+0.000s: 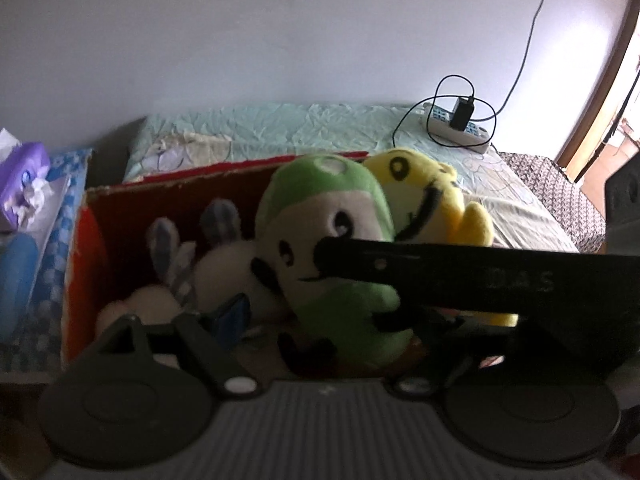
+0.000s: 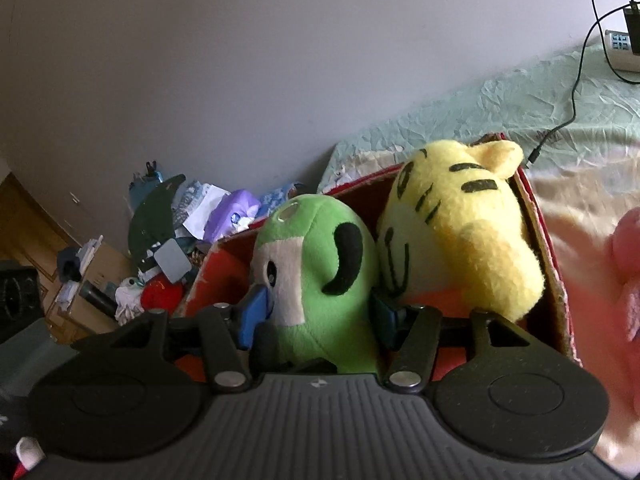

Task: Organize objects
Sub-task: 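Lift the green doll and carry it over the red box, then lower the green doll into the box beside the tiger plush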

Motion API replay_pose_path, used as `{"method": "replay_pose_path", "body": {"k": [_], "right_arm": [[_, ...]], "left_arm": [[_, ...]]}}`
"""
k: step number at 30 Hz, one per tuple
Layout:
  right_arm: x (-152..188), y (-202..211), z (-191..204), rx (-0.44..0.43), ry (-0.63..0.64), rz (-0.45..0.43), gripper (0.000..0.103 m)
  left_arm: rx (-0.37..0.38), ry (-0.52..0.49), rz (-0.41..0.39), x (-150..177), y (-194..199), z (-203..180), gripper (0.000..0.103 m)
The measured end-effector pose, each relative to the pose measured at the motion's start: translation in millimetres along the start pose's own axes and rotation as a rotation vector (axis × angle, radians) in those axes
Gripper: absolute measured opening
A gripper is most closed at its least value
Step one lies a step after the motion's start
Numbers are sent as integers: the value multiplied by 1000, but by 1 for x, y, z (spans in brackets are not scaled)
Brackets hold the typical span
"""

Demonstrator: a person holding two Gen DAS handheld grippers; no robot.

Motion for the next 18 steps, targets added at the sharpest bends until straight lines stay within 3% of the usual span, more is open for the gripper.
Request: {"method": "replay_pose_path", "body": {"k": [3,7,9,11,14,18], "right_arm": [[-2,8,-2,0,-10,3,61],[-14,30,1,16,11,-82,62],[-23,39,3,1,6,-135,58],[-30,42,7,-11,12,-165,41],[-36,28,20,-39,37,-167,40],[-33,7,25,-9,118,-127,39]], "left_arm": [[28,14,6,2,-4,2,92],[38,13,-8,-1,0,4,91],[43,20,-13,-2,2,6,90],[48,24,-14,-2,3,7,89],[44,17,-5,-2,0,5,89],[45,9,3,-1,-5,2,89]]}}
Point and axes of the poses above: each gripper's, at about its wrist camera, not at the fingertips, and y roughly against the way its jaws point, z to its left, x to its underside, the point moved 5 cm from there along -y, roughly the way its jaws point, and after that the axes turned 13 degrees about -x, right-handed, at the moved point
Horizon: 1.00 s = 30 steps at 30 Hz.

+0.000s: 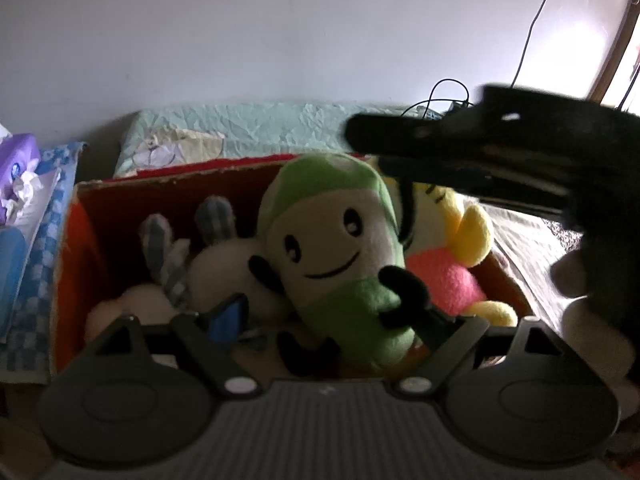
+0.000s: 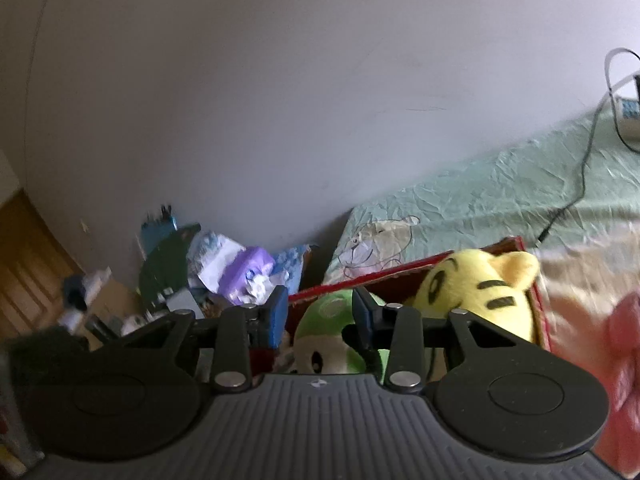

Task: Organize objects
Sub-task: 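Lower the green doll into the box beside the tiger plush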

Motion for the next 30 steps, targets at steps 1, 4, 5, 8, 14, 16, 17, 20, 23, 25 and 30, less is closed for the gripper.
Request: {"method": "replay_pose_path", "body": {"k": [1,4,5,8,14,16,17,20,23,25,30], "right_arm": [[3,-5,-2,30,25,14,39],[7,-12,-9,101,81,49,37],[9,-15,-11,129,109,64,37],[10,-17,-21,138,110,79,38],[14,-17,-36,110,72,71,43],[16,-13,-35,105,70,65,43],[17,-14,-35,101,67,61,43],[15,-12,-37,90,38,53,45],[11,-10,-36,86,7,50,47],[10,-5,-35,76,-17,36,49],[11,8,-37,75,-55,8,49]], "left_arm": [[-3,0,4,0,-2,1,89],[-6,14,28,0,-9,4,91],[-4,19,34,0,-11,4,91],[-15,5,35,-1,-14,0,92],[-33,-12,49,-2,-19,-6,96],[-48,-34,52,-1,-22,-9,96],[-58,-47,53,0,-23,-11,96],[-84,-82,51,1,-28,-16,98],[-101,-104,52,1,-30,-19,99],[-102,-105,52,1,-30,-18,100],[-116,-131,60,1,-32,-19,101]]}}
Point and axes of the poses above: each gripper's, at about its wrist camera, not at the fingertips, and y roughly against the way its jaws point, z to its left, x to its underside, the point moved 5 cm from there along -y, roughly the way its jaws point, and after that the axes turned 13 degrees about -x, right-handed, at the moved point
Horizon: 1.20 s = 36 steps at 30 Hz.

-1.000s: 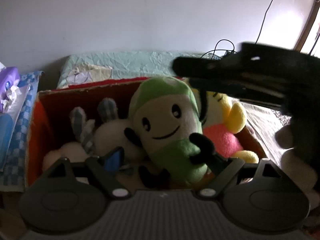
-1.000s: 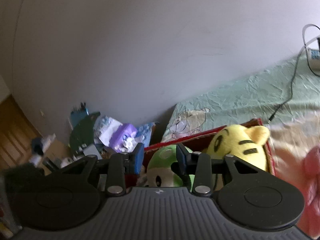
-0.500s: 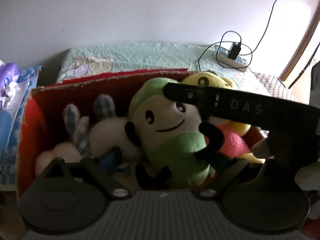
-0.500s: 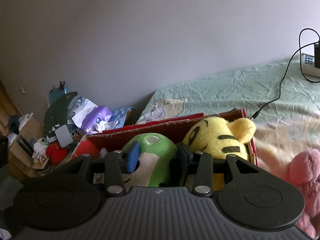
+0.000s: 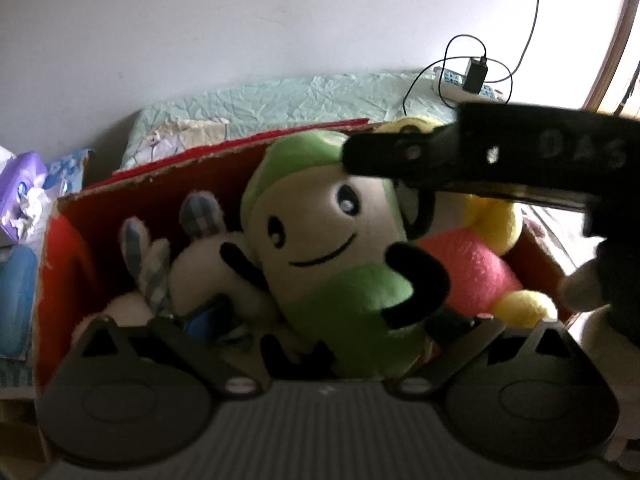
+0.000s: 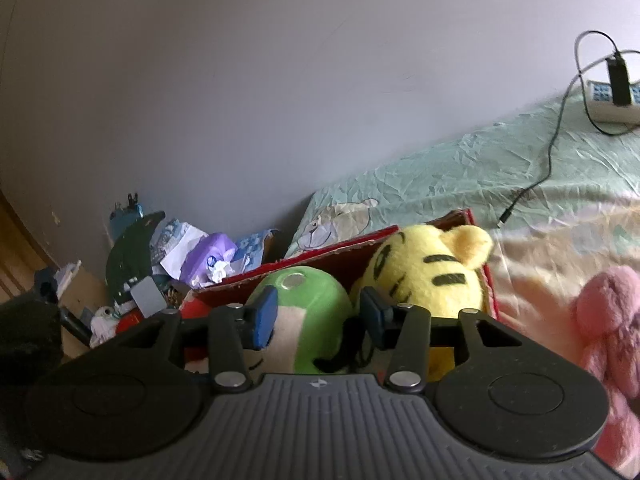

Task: Organize objects
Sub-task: 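Lower the green doll into the box beside the tiger plush, then press the green doll down into the box with both grippers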

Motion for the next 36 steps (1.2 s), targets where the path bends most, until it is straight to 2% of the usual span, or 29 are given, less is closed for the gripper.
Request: {"method": "replay_pose_path", "body": {"k": [4,10,15,26,36], "right_arm": [[4,3,-7,1,-39,6,40],[12,4,-8,-1,-23,-20,40],[16,7,-17,-29,-65,-45,39],[23,7,-11,-16,43,-64,40],[25,10,-9,-4,33,-50,40]], "left_arm": [[-16,-19,0,-1,-1,-2,101],[-16,-18,5,0,-1,-2,101],[-18,-20,4,0,-2,-2,101],[-31,-43,8,0,-3,-5,102],[-37,-40,8,-1,-3,-6,102]]}}
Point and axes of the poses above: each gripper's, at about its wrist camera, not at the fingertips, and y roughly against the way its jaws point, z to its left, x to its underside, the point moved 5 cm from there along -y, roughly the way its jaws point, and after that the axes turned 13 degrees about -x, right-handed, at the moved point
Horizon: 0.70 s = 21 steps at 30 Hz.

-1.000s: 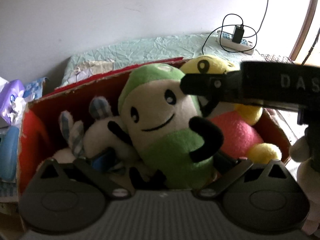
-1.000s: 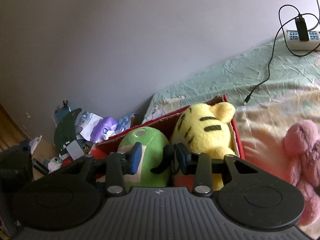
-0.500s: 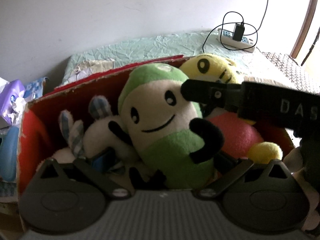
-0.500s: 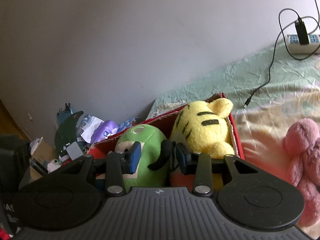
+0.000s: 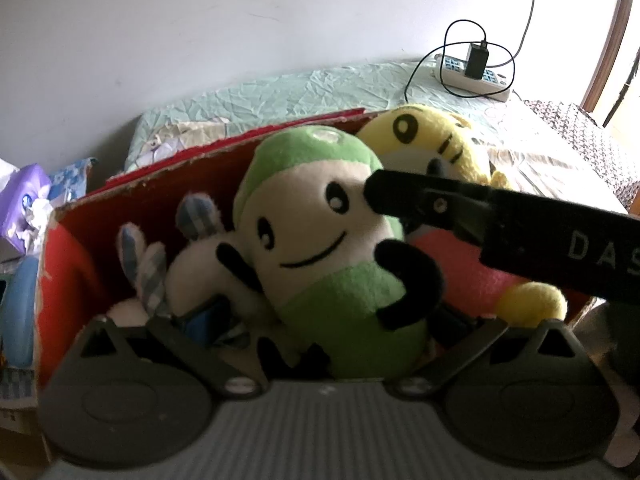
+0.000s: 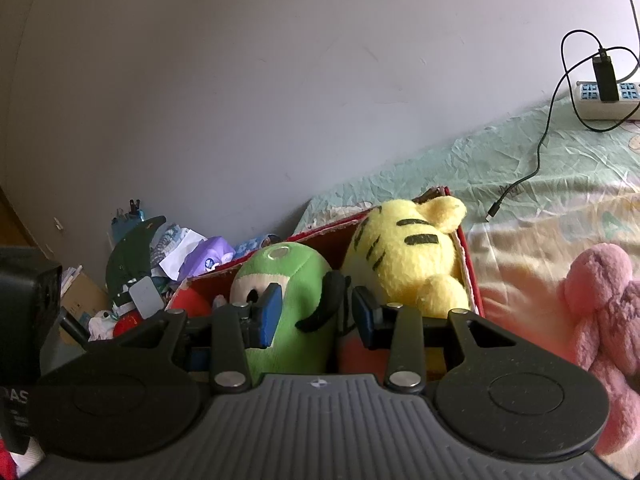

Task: Organize objects
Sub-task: 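Press the green doll down into the box with both grippers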

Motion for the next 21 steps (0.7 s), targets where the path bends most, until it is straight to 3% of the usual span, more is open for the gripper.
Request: {"method": "replay_pose_path", "body": {"k": [21], "right_arm": [[4,5,4,7,35,12,41]], "left_arm": [[-10,4,5,0,1,-1,102]]}}
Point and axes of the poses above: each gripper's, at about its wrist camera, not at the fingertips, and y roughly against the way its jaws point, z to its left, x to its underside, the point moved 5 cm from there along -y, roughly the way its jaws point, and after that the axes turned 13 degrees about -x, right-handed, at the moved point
